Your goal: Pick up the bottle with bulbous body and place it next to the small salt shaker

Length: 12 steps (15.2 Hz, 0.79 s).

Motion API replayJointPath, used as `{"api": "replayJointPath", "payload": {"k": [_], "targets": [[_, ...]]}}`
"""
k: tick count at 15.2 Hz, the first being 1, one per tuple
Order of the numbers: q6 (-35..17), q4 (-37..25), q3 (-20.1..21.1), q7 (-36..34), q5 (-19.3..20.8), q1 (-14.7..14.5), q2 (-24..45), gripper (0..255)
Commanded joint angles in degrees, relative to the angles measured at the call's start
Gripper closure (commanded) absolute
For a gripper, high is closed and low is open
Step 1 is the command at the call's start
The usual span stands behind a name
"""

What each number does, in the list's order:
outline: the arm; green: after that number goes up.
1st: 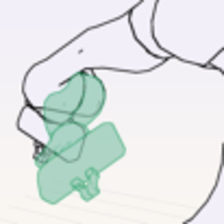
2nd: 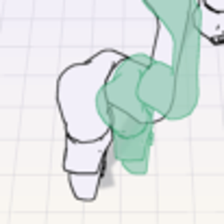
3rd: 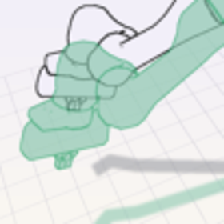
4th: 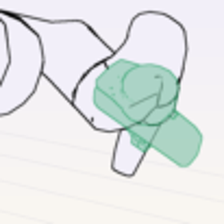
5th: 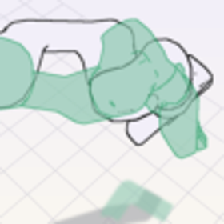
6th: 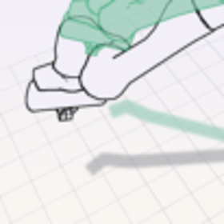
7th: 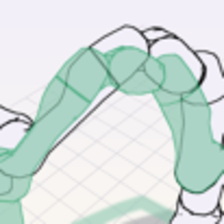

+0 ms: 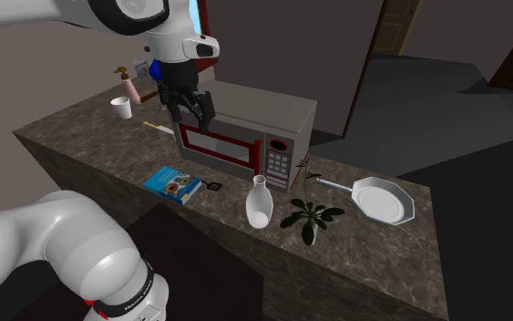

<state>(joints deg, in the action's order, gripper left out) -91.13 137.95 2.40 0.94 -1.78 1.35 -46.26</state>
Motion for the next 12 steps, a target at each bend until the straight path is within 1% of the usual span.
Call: {"api": "replayJointPath", "payload": {"k": [1,7,12], "targets": [[0.00,0.00,0.00,0.00,0.00,0.00,0.00,0],[-11.97,4.78,-2.52,3.76,1.59,0.83,7.18,0],[-22.01,6.46,-4.57,6.81,2.50,1.45,15.51,0]]}}
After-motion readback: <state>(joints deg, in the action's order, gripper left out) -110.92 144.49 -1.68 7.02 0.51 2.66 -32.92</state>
